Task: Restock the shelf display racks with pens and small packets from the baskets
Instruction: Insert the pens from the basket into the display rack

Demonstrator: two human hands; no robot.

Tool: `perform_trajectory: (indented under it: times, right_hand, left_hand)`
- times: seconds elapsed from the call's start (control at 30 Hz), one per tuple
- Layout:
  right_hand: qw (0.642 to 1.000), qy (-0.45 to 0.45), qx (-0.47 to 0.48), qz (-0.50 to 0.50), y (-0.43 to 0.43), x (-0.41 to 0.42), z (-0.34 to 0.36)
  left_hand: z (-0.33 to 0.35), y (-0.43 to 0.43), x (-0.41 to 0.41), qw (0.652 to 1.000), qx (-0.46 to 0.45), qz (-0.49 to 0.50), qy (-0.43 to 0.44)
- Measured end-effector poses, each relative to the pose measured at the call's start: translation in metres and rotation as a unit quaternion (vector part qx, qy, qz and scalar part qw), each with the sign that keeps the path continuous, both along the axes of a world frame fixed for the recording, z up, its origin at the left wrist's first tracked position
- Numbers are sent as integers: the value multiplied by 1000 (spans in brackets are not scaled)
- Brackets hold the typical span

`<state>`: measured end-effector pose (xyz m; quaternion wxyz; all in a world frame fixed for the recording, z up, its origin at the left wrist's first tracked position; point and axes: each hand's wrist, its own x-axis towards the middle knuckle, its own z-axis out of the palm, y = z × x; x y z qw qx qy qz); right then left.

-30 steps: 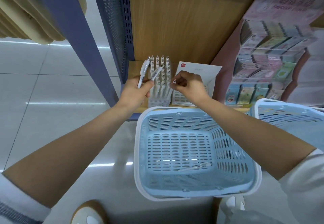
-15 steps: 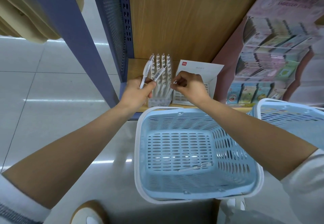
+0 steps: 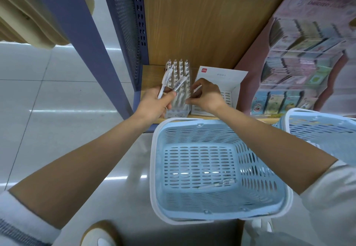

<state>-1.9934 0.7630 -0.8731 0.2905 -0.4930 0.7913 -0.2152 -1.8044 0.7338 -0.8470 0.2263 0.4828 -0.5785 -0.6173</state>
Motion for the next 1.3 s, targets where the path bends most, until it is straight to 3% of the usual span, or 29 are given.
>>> perform_trajectory:
  times: [0.07,0.1,0.2,0.47,0.53,0.6,0.7,0.83,1.0,1.3]
  right_hand:
    - [996,-69,-36,-41,2,-5,14]
    - [985,-146,-65,-58,4,-7,21]
    - [932,-351,-69,-60,8,-3,36]
    - [882,-435,-151,-99,1,-13,48]
    - [882,-406,-207,-119,-3,-26,55]
    - [905,-337,-230,-117,-4,-34,56]
    - [971,-165,-170,-41,-1,-24,43]
    - [985,-28,-165,36,6,-3,22]
    - [984,19,-143,110,9,5,9]
    - [978,58,-170,107,2,6,-10]
  left_hand:
    - [0,-1,0,1000,2,0,3]
    - [-1,-2,0,1000,2,1,2]
    - [-2,0,-4,1000,-4,-5,4]
    - [10,-2,-7,999,42,18,10]
    - [8,-4,-3,998,53,42,-4]
    - [6,-5,-1,997,56,56,2]
    - [5,-5,-1,997,57,58,16]
    - [4,-6,0,998,46,45,20]
    - [-1,-6,0,998,48,42,17]
    - [-2,-5,0,998,57,32,2]
